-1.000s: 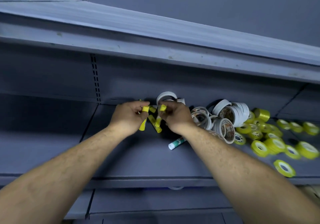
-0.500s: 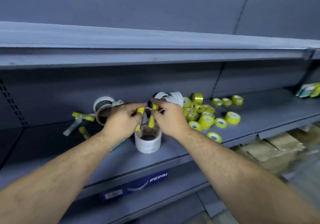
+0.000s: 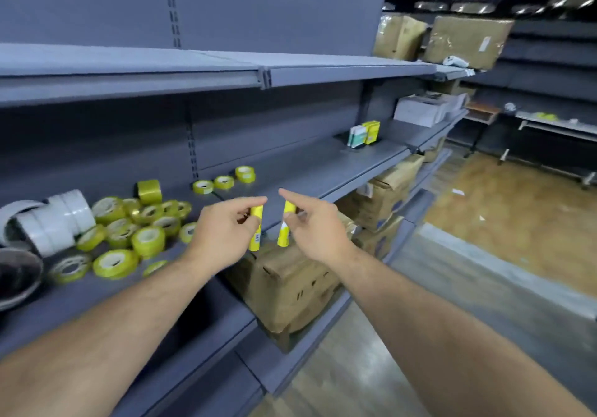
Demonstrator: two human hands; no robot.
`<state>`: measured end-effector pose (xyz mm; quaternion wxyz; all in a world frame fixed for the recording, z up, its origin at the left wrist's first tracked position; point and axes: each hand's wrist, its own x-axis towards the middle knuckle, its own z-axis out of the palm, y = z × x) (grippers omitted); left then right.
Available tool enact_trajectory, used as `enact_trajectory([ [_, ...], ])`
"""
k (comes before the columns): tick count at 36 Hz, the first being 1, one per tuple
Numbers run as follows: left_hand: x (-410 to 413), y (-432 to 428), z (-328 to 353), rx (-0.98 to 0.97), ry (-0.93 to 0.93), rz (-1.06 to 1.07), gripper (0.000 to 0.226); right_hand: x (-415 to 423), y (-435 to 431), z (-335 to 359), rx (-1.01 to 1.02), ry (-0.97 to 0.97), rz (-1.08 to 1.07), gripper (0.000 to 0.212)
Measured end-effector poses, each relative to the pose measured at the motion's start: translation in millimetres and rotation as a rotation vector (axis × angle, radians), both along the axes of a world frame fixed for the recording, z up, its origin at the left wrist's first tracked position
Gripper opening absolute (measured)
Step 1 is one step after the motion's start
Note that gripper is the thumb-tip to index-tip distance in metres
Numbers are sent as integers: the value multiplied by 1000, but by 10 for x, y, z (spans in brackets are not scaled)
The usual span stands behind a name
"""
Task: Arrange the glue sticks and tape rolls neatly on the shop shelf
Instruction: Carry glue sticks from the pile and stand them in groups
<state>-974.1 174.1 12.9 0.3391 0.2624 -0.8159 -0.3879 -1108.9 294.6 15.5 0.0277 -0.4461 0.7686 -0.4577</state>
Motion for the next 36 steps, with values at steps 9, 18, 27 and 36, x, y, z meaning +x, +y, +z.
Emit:
enact_trajectory([
  [9,-1718,546,-127,25,-48,-229,36,-1331,836,-194,28,-32,-243,41],
  [18,-3491,870,-149,-11,-31,-423,36,-2730,1217,-110,122,-27,-471,45],
  [27,-4948,903,113,-35,-54,-503,38,-3975,1326,68,172,48,-611,44],
  [36,-6148,838,-50,-11,-66,-519,39,-5186,1207,-64,131,18,-572,44],
])
